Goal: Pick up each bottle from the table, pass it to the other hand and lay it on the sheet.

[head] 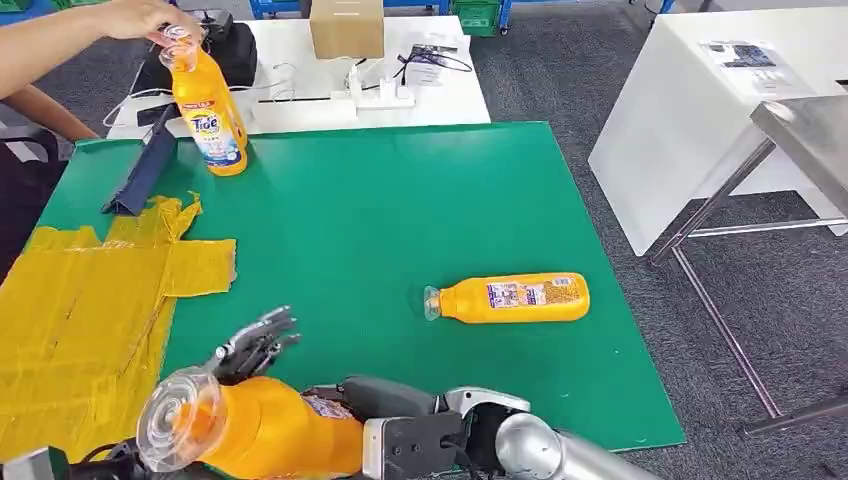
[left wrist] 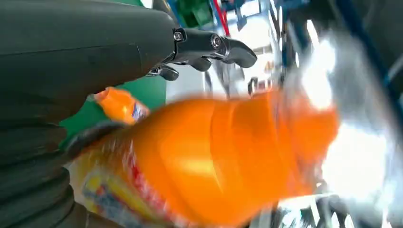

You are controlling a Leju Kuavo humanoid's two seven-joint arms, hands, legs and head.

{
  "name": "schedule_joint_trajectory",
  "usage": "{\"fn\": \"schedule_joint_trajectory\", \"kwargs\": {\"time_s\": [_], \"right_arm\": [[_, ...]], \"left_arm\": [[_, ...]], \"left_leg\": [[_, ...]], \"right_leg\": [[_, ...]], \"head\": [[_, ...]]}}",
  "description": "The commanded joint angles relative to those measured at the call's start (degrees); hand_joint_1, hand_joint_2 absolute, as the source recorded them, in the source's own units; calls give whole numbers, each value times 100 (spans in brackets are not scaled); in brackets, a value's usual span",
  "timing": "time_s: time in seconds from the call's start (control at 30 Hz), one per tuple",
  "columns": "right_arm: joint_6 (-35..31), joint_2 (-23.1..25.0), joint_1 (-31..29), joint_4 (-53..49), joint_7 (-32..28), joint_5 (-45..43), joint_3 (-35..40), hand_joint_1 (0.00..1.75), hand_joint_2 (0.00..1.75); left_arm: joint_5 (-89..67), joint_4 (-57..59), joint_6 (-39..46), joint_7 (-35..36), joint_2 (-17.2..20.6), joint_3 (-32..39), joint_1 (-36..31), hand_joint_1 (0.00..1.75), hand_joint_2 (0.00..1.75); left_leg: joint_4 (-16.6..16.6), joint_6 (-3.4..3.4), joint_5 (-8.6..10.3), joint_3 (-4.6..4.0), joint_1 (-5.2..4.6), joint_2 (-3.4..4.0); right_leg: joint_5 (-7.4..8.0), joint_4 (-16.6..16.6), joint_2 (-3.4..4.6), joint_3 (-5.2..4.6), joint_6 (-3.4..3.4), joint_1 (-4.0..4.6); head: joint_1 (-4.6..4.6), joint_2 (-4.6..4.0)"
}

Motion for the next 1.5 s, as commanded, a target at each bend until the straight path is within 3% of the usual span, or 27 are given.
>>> {"fn": "schedule_joint_trajectory", "kwargs": {"time_s": [0.03,0.33,0.47,0.5,0.97,1.17,1.33,1.4,1.5], "right_arm": [[-11,-16,-278,134,61,-134,271,175,175],[-48,-64,-324,209,-3,-247,294,175,175],[-68,-56,-345,188,14,-256,313,175,175],[-64,-74,-349,200,3,-268,313,175,175],[-56,-57,-410,290,-7,-332,336,175,175],[-115,73,-431,240,65,-391,317,175,175],[-502,75,-96,103,85,-110,-45,175,175],[-837,96,222,-71,99,381,-389,175,175],[-830,94,582,-195,21,474,-770,175,175]], "left_arm": [[120,250,-320,-4,551,-728,-363,0,175],[174,141,-406,-56,817,-1054,-441,0,175],[388,12,-324,66,710,-1248,-338,0,175],[382,-22,-256,82,733,-1289,-318,175,175],[405,17,-216,-47,919,-1113,-352,175,175],[387,-47,-278,31,805,-972,-338,175,175],[-66,-207,150,85,805,-638,-7,175,175],[-317,-361,456,114,757,-237,346,175,175],[-225,-538,395,66,709,313,836,175,175]], "left_leg": [[2,1,-4,12,-2,6],[1,0,-2,10,-2,5],[4,2,-6,14,-4,13],[3,3,-6,14,-5,12],[0,1,-2,6,-2,11],[4,1,-7,11,-5,21],[5,1,-12,18,-5,25],[5,1,-12,15,-5,22],[1,1,-11,12,-3,21]], "right_leg": [[-6,5,-4,12,-12,1],[-5,4,-2,9,-10,0],[-7,7,3,13,-12,-1],[-7,6,2,13,-10,-1],[-2,3,5,8,-8,1],[-6,10,12,21,-12,-1],[-9,10,14,31,-14,0],[-10,9,12,29,-13,0],[-8,4,12,24,-11,1]], "head": [[0,0],[0,0],[0,0],[0,0],[0,0],[0,0],[0,0],[0,0],[2,0]]}}
